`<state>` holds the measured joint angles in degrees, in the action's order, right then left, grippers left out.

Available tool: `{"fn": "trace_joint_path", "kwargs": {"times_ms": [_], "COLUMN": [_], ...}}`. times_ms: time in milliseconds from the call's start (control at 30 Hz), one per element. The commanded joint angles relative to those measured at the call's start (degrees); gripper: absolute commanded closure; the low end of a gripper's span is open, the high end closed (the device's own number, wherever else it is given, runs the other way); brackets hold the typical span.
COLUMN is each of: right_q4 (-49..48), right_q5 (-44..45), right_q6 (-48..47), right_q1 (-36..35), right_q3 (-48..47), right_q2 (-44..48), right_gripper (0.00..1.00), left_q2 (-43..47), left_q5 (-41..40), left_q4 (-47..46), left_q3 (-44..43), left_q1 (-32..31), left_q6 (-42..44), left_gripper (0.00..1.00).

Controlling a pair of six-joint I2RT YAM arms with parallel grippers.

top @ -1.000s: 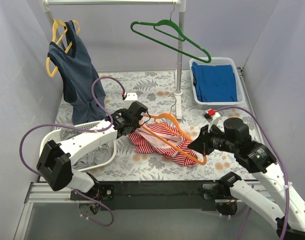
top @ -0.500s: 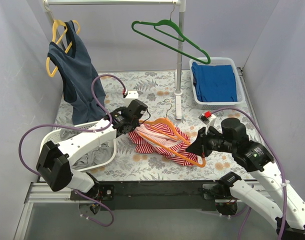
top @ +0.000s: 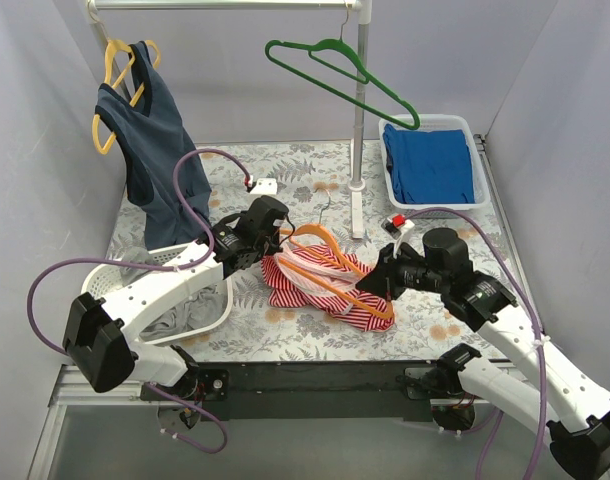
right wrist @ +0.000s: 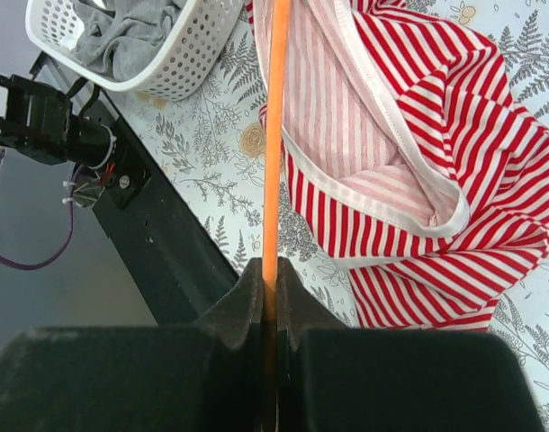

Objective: Place the tank top on the hanger

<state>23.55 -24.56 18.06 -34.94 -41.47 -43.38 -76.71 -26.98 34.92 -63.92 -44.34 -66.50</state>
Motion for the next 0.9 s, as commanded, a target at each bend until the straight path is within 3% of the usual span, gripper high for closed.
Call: {"fn": "trace_joint_path", "kwargs": {"times_ms": [0, 333, 867], "right_q4": [-10.4, -19.0, -27.2], "right_q5": [-1.5, -4.5, -0.1], "right_q6": [-0.7, 0.8, -1.9], "right_q1": [0.0, -0.9, -4.2], "right_q3": [0.9, 5.3, 7.4], "right_q2": [-0.9, -4.9, -10.2], "right_gripper": [0.99, 0.99, 0.99], "left_q2": [2.2, 2.6, 3.1], "left_q5": [1.3, -0.3, 0.2], "left_q4": [-0.4, -0.6, -2.7], "left_q3": [-0.9, -0.3, -0.3], "left_q1": [0.3, 0.3, 0.3], "left_q6": [1.2, 1.5, 3.7], "left_gripper": [1.00, 1.00, 0.98]}}
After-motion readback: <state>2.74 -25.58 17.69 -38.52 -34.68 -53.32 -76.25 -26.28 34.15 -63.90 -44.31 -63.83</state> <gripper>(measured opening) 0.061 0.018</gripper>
